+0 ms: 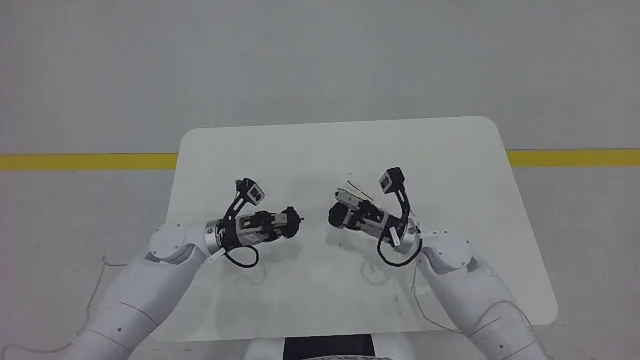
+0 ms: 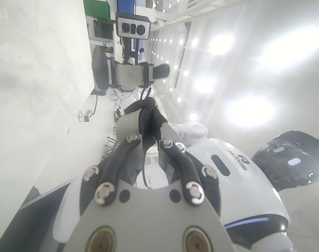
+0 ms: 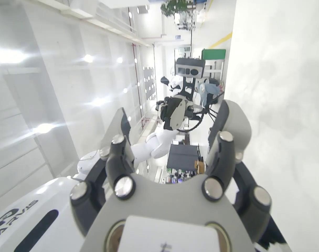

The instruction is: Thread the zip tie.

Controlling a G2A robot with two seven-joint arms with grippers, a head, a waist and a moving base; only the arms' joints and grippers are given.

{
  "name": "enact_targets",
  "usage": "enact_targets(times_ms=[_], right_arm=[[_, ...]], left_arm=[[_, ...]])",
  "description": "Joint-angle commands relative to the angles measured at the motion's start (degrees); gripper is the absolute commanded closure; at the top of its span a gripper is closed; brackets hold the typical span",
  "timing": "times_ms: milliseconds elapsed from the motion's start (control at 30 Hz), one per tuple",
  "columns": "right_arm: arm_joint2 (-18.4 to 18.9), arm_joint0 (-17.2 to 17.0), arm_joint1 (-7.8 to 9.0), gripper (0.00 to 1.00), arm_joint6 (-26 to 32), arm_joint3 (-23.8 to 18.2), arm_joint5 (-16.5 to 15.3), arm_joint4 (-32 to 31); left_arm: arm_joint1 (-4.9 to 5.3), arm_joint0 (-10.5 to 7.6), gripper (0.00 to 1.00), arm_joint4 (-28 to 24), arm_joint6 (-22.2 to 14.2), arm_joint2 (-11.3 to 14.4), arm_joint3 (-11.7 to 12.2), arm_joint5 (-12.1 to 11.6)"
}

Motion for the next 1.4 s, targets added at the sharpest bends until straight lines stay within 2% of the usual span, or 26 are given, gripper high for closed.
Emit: enact_targets(times_ms=[0,67,267,333,400,533,633,733,800,833,1133,1233,1367], right_arm=[[0.4,-0.4,-0.07,0.0,-0.9,0.2,-0.7,2.2],[0.4,-0.4,-0.07,0.0,-0.9,0.2,-0.7,2.2],[0.4,-0.4,-0.06,0.0,-1.1,0.2,-0.7,1.7],[0.7,-0.1,0.16,0.0,-3.0,-1.0,-0.8,-3.7],[1.5,0.0,0.6,0.0,-6.0,-2.9,0.2,-12.4],[1.9,-0.5,1.43,0.0,-11.4,-9.0,5.0,-32.3],[1.4,-0.9,1.67,0.0,-12.3,-11.9,8.6,-39.4],[0.7,-0.1,1.96,0.0,-12.6,-13.4,10.3,-48.3],[-0.5,0.6,2.22,0.0,-12.2,-14.5,10.6,-56.8],[-0.9,0.6,2.25,0.0,-12.1,-14.6,11.0,-58.5],[-0.8,0.6,2.26,0.0,-12.2,-14.6,11.1,-58.9],[-0.7,0.5,2.52,0.0,-12.5,-15.6,10.8,-63.1],[-1.6,1.5,3.12,0.0,-8.2,-18.4,13.3,-76.9]], left_arm=[[0.0,0.27,1.0,-0.4,-0.2,-0.3,-0.3,0.0],[-0.15,0.72,1.0,-2.5,-0.4,-0.5,-0.7,0.0],[-0.15,0.72,1.0,-2.5,-0.4,-0.5,-0.7,0.0],[-0.17,0.77,1.0,-1.5,1.5,-0.7,-1.0,0.0],[-0.09,1.21,1.0,-1.1,2.2,-1.6,-1.6,0.0],[0.08,2.68,1.0,-1.3,1.9,-5.2,-2.6,0.0],[0.13,4.23,1.0,-1.1,1.3,-8.4,-3.4,0.0],[0.06,5.7,1.0,-0.1,0.8,-10.8,-4.3,0.0],[0.04,6.31,1.0,1.2,0.5,-11.6,-4.6,0.0],[0.03,6.38,1.0,1.5,0.5,-11.7,-4.6,0.0],[0.03,6.38,1.0,1.5,0.5,-11.7,-4.6,0.0],[-0.09,6.43,1.0,2.2,2.2,-11.0,-5.2,0.4],[-0.2,6.44,1.0,2.5,2.6,-10.3,-5.1,0.0]])
